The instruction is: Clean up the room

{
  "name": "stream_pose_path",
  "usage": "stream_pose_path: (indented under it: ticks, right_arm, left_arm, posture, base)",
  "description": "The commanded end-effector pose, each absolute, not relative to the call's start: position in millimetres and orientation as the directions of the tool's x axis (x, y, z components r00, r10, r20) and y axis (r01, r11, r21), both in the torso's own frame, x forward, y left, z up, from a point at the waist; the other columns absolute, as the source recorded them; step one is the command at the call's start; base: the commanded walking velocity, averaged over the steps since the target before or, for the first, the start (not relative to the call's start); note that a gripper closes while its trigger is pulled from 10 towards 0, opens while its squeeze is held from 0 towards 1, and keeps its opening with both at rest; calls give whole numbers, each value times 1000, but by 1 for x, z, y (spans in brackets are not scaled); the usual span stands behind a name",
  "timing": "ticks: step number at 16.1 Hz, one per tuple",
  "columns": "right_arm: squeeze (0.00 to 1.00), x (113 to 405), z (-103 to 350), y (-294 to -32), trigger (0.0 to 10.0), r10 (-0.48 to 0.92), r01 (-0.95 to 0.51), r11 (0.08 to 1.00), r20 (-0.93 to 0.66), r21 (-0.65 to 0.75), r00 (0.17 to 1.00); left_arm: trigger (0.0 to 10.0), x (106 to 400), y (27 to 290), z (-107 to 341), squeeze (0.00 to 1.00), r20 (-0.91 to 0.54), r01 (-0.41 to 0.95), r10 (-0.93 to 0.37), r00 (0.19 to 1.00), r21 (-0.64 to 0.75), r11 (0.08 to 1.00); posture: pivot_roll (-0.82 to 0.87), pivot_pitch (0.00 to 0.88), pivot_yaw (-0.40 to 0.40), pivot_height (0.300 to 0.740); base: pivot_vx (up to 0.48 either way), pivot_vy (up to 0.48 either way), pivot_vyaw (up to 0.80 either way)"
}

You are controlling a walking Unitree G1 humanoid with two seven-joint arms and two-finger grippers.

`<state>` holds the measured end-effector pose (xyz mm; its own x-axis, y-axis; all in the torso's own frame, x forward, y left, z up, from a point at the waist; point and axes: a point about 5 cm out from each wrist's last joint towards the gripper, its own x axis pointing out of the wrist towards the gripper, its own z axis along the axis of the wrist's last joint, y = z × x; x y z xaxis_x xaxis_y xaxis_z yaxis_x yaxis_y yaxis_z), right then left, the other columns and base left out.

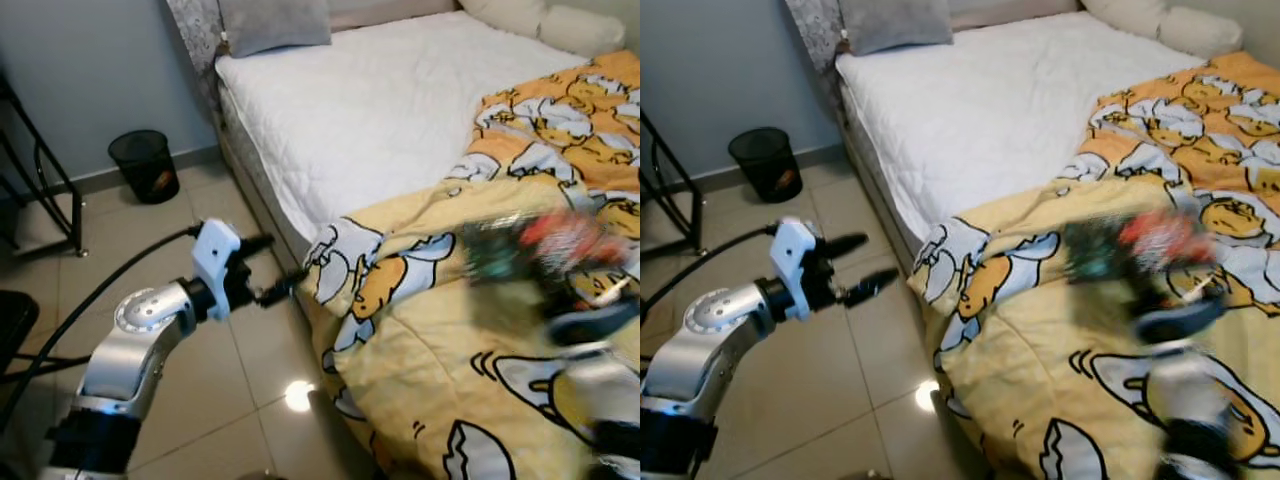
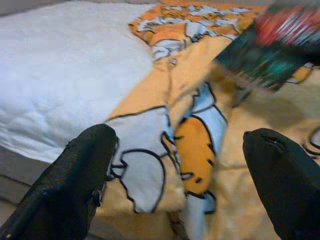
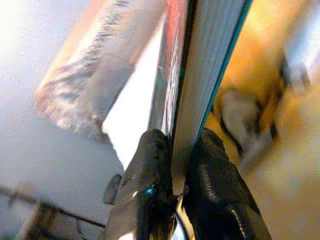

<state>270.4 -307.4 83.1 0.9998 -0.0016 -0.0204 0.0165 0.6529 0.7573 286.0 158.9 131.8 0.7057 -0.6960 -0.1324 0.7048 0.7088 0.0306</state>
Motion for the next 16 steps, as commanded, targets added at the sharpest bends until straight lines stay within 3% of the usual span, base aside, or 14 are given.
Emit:
stream_pose_path:
  ticks: [1, 2, 3, 7, 9, 10, 11, 14, 16]
  right_arm:
    - [0, 276, 108, -305, 2902, 105, -111, 728, 50, 677, 993]
    - [0, 276, 121, -305, 4353, 165, -155, 776, 41, 611, 986]
    - [0, 279, 128, -300, 10000, 195, -183, 792, 42, 583, 980]
    - [0, 297, 130, -261, 10000, 243, -193, 780, -3, 595, 970]
    - [0, 310, 121, -232, 10000, 214, -149, 848, -71, 508, 974]
    - [0, 319, 124, -205, 10000, 207, -169, 870, -33, 464, 978]
    - [0, 322, 126, -193, 10000, 186, -155, 884, -28, 440, 982]
    - [0, 327, 132, -165, 10000, 148, -132, 895, -4, 426, 989]
    - [0, 322, 125, -164, 10000, 84, -76, 914, -3, 398, 996]
  left_arm:
    - [10000, 294, 162, 137, 0, -106, 636, -628, 771, 80, 768]
    - [10000, 302, 164, 143, 0, -62, 554, -551, 832, 60, 830]
    - [10000, 303, 163, 145, 0, -47, 527, -525, 850, 69, 847]
    - [10000, 303, 162, 143, 0, -85, 468, -463, 882, 43, 883]
    - [10000, 306, 167, 141, 0, -82, 428, -420, 904, 176, 887]
    - [10000, 310, 169, 142, 0, -41, 345, -345, 938, 219, 913]
    - [10000, 310, 165, 142, 0, -28, 348, -348, 937, 172, 922]
    - [10000, 308, 157, 139, 0, -64, 396, -390, 918, 173, 902]
    - [10000, 309, 165, 139, 0, -65, 352, -347, 936, 131, 927]
  posture:
    - [-78, 0, 57, 740]
    - [-74, 0, 57, 740]
    - [-66, 0, 52, 740]
    - [-43, 0, 23, 740]
    - [-48, 0, 19, 740]
    - [-48, 0, 20, 740]
    - [-44, 0, 16, 740]
    - [-32, 0, -4, 740]
    - [-25, 0, -13, 740]
  base:
    - [0, 0, 0]
    - [0, 0, 0]
    - [0, 0, 0]
    - [0, 0, 0]
    - [0, 0, 0]
    - [0, 0, 0]
    - [0, 0, 0]
    - [0, 0, -533]
    - [0, 0, -800]
